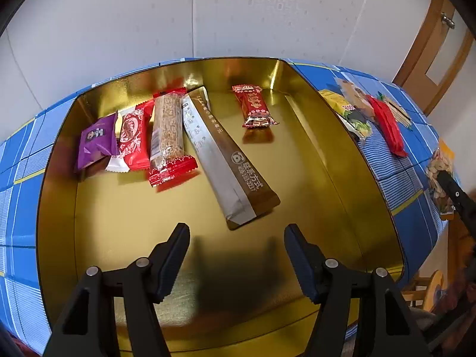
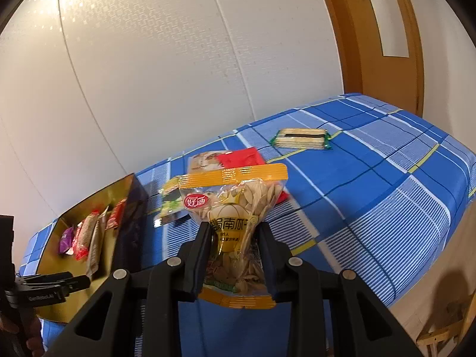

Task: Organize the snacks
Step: 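Carry the peanut bag over the gold tray and open the right gripper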

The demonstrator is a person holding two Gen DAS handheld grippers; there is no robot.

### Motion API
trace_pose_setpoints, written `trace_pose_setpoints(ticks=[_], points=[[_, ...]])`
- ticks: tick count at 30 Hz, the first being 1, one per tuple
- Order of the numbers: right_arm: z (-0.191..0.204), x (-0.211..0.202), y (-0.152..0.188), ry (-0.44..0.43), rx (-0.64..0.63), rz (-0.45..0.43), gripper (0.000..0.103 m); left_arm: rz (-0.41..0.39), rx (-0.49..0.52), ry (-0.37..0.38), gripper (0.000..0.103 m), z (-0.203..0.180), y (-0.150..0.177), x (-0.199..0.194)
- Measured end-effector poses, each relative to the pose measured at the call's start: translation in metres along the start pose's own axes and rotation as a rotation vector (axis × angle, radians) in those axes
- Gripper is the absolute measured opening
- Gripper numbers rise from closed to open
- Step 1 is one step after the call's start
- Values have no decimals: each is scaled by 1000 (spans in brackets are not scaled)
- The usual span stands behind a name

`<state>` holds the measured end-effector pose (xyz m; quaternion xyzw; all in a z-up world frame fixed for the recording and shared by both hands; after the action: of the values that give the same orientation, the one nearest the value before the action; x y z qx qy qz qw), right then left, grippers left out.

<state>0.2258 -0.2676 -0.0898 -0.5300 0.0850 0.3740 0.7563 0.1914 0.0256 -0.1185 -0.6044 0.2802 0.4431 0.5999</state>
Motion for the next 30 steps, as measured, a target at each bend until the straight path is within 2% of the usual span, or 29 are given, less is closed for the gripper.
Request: trace_pose_setpoints(ticks=[8, 16, 21, 25, 27, 30], points=[[40, 8, 1, -20, -48, 74, 32, -36, 13, 5, 67, 0, 9, -14], [88, 11, 1, -68, -114, 105, 32, -83, 27, -1, 67, 7, 18, -30], [119, 21, 7, -108, -155, 147, 32, -63, 15, 7, 67, 16, 26, -32], [145, 33, 13, -161, -181, 205, 32, -65, 21, 13, 67, 22, 36, -39], [159, 42, 18, -189, -188, 246, 32, -63, 33, -16, 67, 25, 41, -43], [185, 61, 27, -235, -212, 335, 32, -54, 32, -14, 67, 32, 53, -48]])
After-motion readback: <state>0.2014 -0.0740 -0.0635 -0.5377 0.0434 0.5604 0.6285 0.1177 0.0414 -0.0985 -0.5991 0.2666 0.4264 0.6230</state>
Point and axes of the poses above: each gripper's, at about its wrist camera, not at the fingertips, and x roughly the way its jaws point, z to its left, y to its underside, the point moved 4 cm from there along x, roughly the way its jaws point, and after that the axes turned 14 degrees about -y, right-handed, at the moved point
